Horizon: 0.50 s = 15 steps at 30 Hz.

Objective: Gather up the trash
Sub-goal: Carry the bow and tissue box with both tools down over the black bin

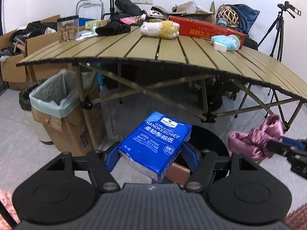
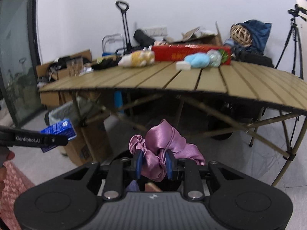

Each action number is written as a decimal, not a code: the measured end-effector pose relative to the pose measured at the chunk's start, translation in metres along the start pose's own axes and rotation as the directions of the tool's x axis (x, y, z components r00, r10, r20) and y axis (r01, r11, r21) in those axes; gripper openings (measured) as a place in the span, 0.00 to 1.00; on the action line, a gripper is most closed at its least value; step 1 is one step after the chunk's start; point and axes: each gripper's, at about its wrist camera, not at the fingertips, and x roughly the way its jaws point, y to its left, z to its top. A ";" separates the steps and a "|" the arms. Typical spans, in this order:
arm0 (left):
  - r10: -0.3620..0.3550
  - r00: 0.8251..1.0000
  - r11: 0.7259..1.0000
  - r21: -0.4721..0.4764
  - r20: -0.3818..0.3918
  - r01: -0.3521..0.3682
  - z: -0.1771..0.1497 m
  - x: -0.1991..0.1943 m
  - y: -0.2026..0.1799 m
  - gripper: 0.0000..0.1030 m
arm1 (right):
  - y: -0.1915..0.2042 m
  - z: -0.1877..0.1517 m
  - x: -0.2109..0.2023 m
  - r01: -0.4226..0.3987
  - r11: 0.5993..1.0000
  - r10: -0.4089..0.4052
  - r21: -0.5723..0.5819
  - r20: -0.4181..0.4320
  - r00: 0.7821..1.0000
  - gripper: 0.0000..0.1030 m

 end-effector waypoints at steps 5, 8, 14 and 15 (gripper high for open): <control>-0.004 1.000 1.000 -0.007 -0.009 0.004 -0.006 0.009 0.006 0.67 | 0.014 -0.010 0.022 -0.012 0.999 0.010 -0.033 -0.076 0.997 0.23; -0.001 1.000 1.000 -0.015 -0.019 0.001 -0.007 0.015 0.011 0.67 | 0.020 -0.015 0.032 -0.016 0.999 0.011 -0.044 -0.108 0.994 0.23; 0.005 1.000 0.999 -0.036 -0.028 -0.006 -0.001 0.025 0.023 0.67 | 0.026 -0.016 0.053 -0.020 0.998 0.011 -0.055 -0.153 0.988 0.23; 0.007 1.000 0.999 -0.037 -0.030 -0.008 0.000 0.027 0.023 0.67 | 0.028 -0.016 0.057 -0.021 0.998 0.012 -0.057 -0.159 0.987 0.23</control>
